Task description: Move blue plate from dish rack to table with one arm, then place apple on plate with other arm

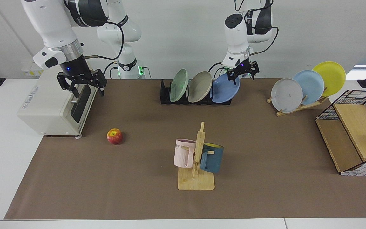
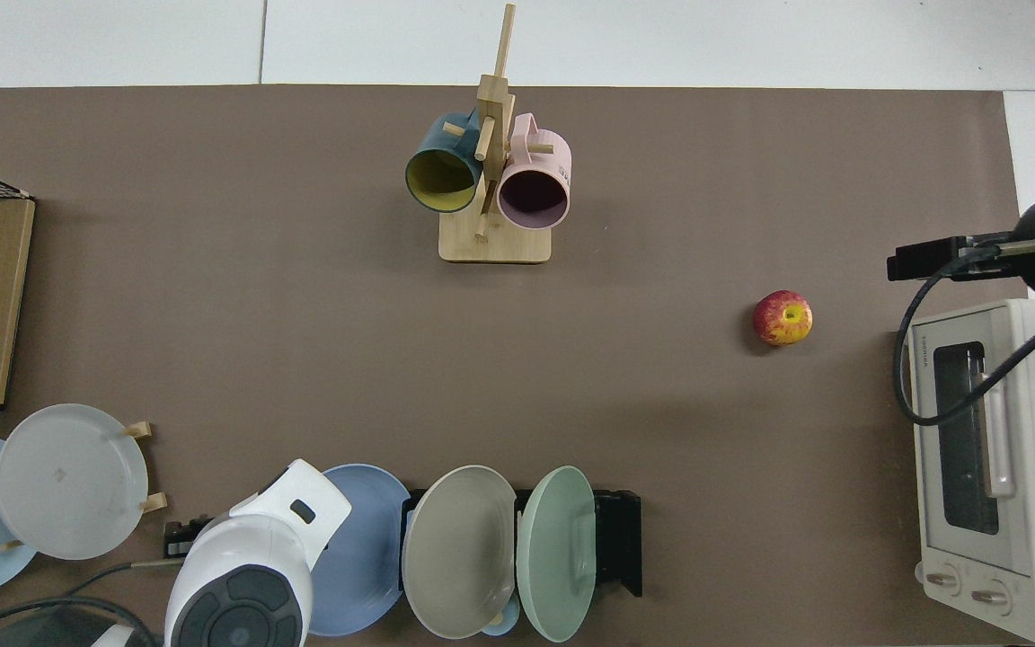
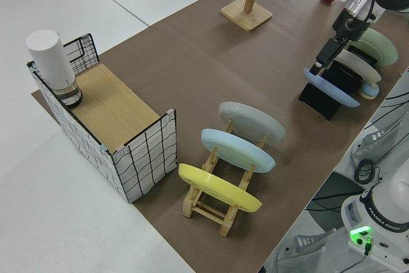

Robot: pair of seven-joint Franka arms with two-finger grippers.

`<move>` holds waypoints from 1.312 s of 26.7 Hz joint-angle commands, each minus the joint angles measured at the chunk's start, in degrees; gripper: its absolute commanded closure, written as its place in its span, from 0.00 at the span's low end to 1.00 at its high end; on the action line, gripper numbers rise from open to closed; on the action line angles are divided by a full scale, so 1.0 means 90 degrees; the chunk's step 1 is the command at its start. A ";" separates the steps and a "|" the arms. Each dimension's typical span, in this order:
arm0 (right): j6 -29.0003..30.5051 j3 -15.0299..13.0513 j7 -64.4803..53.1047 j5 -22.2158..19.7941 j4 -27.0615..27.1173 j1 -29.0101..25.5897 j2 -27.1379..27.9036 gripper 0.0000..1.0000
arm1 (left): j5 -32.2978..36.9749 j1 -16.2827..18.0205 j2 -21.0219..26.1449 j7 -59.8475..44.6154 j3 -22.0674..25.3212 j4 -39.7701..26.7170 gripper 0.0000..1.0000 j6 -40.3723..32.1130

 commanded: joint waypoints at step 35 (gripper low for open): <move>-0.0004 0.0049 0.0095 0.0008 -0.0004 -0.0069 -0.0052 0.00 | -0.0613 -0.0078 0.0187 -0.0015 -0.0310 -0.0265 1.00 0.0371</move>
